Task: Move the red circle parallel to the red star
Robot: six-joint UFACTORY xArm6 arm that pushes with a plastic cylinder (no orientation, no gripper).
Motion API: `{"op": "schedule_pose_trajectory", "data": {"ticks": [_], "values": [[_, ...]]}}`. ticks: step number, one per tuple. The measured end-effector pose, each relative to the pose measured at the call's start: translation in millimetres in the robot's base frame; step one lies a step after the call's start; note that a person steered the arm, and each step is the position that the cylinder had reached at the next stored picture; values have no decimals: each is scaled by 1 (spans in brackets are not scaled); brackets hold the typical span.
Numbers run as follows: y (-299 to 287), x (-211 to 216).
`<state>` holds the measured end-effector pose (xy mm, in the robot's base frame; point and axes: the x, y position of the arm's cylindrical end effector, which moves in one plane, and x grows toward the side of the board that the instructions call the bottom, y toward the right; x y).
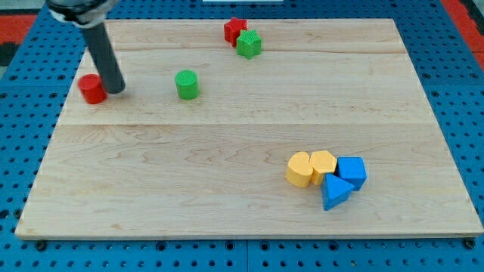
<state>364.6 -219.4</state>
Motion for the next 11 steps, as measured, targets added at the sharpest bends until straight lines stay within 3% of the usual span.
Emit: {"op": "schedule_pose_trajectory", "data": {"ticks": [1, 2, 3, 7, 9, 10, 11], "values": [[0, 10], [-11, 55], [-42, 57], [-39, -66], [-65, -74], [-23, -110], [17, -101]]}}
